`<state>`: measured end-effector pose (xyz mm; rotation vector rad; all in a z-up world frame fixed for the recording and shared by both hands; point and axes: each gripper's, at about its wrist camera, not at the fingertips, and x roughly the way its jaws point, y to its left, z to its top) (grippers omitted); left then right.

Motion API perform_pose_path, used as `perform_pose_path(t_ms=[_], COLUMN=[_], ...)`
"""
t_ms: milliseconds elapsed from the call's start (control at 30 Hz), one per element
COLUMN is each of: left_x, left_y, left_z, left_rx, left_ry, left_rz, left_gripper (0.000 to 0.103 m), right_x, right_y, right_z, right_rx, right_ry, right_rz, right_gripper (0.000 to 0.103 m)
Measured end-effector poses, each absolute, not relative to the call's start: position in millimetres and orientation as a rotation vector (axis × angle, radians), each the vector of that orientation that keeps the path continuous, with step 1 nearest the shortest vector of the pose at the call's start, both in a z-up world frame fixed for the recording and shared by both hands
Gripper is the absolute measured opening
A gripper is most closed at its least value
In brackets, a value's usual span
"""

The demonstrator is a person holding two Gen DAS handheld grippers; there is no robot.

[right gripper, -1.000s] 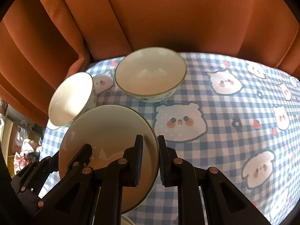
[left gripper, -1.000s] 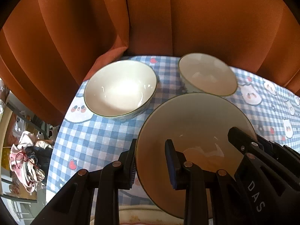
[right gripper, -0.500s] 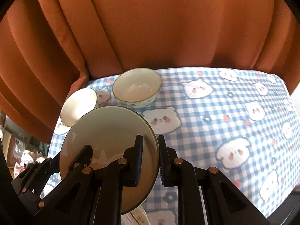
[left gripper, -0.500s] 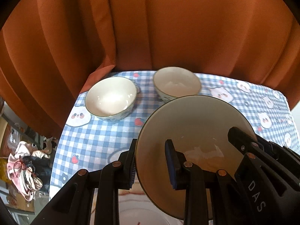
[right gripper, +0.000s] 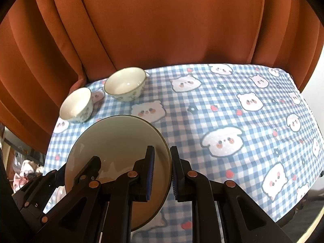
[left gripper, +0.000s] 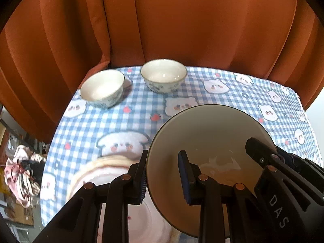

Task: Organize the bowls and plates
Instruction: 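Lift the large white bowl with both grippers toward the plate stack, then lower the bowl beside the plate stack and open both grippers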

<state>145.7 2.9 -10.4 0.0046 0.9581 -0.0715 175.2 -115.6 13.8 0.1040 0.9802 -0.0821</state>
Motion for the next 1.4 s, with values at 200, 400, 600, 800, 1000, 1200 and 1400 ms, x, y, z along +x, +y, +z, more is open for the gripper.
perform_pose_path(t_ms=[200, 400, 600, 800, 1000, 1200, 1400], left_x=[126.5, 114.6, 108.0, 103.6, 97.3, 91.9, 88.3], left_y=[-21.7, -41.8, -55.8, -62.0, -62.4, -66.7, -68.5], left_z=[-19.5, -42.5, -60.4, -73.9, -83.2, -83.1, -87.0], left_rx=[0.009, -0.008, -0.023, -0.002, -0.010, -0.001, -0.024], left_ry=[0.967, 1.001, 1.039, 1.069, 1.097, 1.088, 1.112], left_rz=[-0.047, -0.013, 0.015, 0.063, 0.082, 0.086, 0.084], left_gripper=[0.027, 0.027, 0.027, 0.027, 0.027, 0.027, 0.034], right_x=[158.7, 146.5, 143.2, 141.8, 139.7, 136.6, 131.9], right_y=[-138.8, -165.0, -181.6, -189.9, -190.7, -194.8, -198.5], right_z=[4.7, -16.2, -36.4, -54.6, -68.1, -70.7, -70.8], right_rx=[0.089, 0.079, 0.066, 0.055, 0.052, 0.059, 0.050], right_ry=[1.012, 1.043, 1.086, 1.135, 1.181, 1.185, 1.193], right_rz=[-0.051, -0.011, 0.018, 0.051, 0.080, 0.093, 0.103], right_gripper=[0.019, 0.019, 0.019, 0.019, 0.019, 0.019, 0.019])
